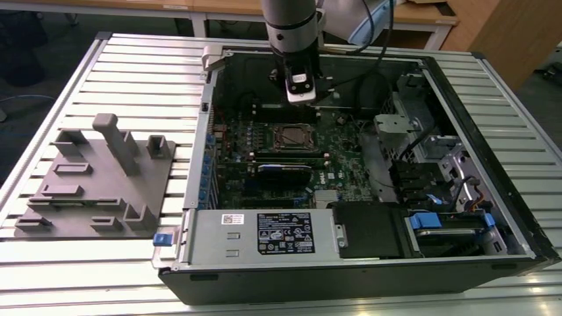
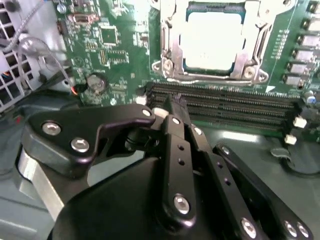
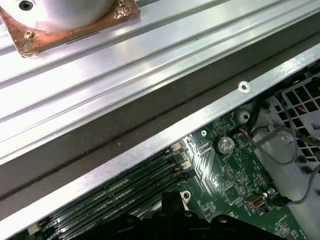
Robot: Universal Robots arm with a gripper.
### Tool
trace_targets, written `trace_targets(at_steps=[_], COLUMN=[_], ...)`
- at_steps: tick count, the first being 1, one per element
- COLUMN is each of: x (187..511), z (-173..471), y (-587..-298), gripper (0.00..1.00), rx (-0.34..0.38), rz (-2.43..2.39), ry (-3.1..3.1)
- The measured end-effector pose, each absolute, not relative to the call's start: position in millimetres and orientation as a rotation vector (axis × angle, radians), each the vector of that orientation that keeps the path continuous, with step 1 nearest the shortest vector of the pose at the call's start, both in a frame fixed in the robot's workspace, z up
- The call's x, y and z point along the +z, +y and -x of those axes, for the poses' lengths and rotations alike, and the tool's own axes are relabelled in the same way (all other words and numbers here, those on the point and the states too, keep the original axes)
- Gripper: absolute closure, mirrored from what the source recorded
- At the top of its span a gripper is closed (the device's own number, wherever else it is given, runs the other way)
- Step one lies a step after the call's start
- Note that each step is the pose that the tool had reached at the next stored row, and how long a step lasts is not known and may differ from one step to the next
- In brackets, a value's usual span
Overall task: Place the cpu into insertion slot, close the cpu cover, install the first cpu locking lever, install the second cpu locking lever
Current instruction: 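Install the first cpu locking lever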
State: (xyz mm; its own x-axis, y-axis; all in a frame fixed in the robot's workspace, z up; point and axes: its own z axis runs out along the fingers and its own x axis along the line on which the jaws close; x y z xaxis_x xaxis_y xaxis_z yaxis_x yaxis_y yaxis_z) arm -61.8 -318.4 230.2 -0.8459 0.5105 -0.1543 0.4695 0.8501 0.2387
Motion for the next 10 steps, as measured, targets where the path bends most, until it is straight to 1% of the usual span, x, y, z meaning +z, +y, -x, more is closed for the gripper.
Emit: trace_targets(at_steps=[4,10], x=[230.3,229.4], z=[61.8,61.0], y=[-318.4,-318.4], gripper=[0.9,0.9], rx=[0.281,0.25], rz=[-0.757,-0.793], ry=[2.821,2.915])
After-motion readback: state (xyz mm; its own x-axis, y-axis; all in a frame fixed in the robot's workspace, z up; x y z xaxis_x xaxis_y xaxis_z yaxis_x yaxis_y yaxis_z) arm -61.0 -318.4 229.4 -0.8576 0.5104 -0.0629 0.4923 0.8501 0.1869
